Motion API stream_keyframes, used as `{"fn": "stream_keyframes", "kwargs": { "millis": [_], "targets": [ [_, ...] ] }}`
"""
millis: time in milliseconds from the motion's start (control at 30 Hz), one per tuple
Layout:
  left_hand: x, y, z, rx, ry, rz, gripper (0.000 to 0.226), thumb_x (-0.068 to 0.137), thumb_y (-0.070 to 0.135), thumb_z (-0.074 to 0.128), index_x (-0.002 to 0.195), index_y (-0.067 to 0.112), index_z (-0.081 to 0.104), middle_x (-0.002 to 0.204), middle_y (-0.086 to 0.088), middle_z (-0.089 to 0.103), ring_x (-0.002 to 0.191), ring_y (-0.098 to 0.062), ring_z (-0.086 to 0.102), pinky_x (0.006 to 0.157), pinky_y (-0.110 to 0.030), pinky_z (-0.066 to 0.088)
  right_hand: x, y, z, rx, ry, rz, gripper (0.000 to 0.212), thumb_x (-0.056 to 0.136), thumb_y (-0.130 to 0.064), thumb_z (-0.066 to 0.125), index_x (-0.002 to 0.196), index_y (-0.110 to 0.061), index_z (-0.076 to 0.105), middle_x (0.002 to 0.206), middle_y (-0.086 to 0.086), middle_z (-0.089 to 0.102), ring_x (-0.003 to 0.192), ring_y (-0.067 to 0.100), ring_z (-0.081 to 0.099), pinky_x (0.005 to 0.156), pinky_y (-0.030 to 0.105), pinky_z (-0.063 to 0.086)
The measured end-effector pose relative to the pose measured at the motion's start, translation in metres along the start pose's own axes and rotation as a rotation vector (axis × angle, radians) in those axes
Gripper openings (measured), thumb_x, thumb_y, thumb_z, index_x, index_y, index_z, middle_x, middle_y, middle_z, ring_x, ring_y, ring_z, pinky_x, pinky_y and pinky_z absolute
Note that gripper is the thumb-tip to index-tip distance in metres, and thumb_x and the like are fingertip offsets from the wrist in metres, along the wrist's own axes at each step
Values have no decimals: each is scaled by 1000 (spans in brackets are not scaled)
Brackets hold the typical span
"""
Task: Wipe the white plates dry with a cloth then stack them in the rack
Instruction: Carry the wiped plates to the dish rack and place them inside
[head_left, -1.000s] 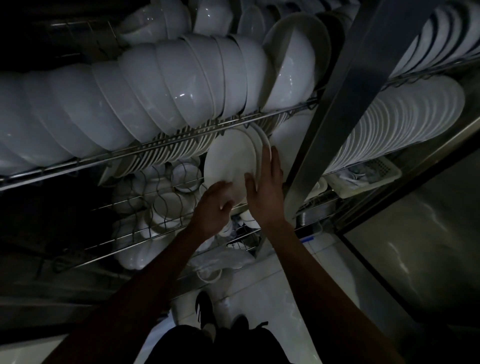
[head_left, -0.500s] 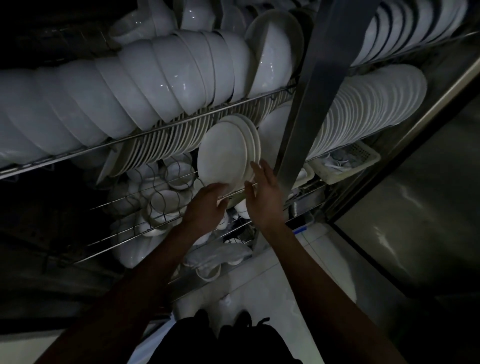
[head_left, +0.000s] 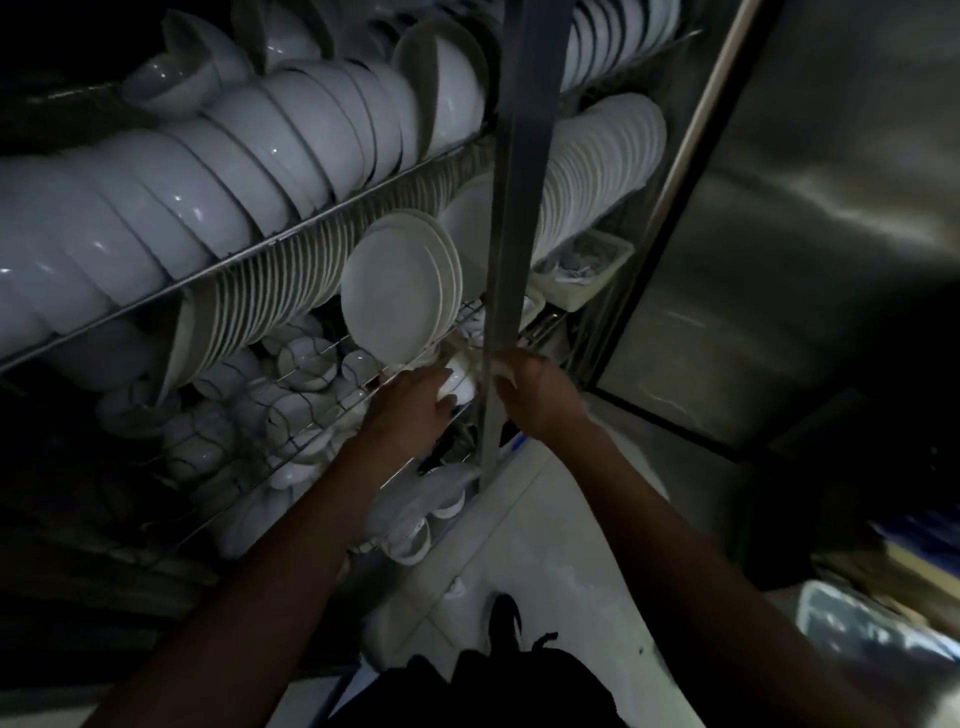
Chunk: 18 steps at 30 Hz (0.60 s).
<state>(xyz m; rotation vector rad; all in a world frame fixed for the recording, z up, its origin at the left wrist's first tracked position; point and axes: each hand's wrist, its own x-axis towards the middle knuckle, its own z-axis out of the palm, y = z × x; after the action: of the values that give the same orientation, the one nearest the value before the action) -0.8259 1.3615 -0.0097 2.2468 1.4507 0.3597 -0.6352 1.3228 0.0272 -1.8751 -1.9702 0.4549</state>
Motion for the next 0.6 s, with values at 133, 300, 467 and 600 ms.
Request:
{"fn": "stream_keyframes", "kwargs": {
  "millis": [133, 300, 467, 600],
  "targets": [
    [-28, 19, 3, -77, -9, 43, 35, 98, 29, 57, 129, 12, 63, 129, -14, 64, 116, -33, 61, 97, -45, 50, -50, -10, -5, -13, 81, 124, 26, 100, -18, 51, 122, -10, 64, 116, 16, 65, 104, 36, 63, 81, 40, 52],
    [-64, 52, -2, -18, -78, 197, 20, 95, 33, 47, 103, 22, 62, 95, -5, 66, 89, -30, 65, 70, -40, 55, -116, -25, -14, -4, 180, 179, 23, 100, -14, 51, 114, -4, 68, 116, 17, 66, 101, 36, 63, 82, 43, 53],
    [-87, 93, -6, 19, -110, 336, 36, 98, 32, 49, 131, 28, 60, 123, -7, 66, 105, -30, 63, 75, -31, 49, -174, -30, -32, -8, 245, 285, 26, 101, -18, 51, 118, -8, 67, 120, 16, 67, 106, 36, 63, 85, 44, 53],
    [-96, 142, 2, 46, -164, 451, 46, 100, 37, 51, 145, 27, 50, 142, -3, 57, 123, -25, 56, 93, -29, 45, -230, -23, -53, 4, 368, 391, 32, 99, -20, 56, 130, -14, 64, 128, 12, 66, 115, 34, 62, 92, 44, 51]
  ]
}}
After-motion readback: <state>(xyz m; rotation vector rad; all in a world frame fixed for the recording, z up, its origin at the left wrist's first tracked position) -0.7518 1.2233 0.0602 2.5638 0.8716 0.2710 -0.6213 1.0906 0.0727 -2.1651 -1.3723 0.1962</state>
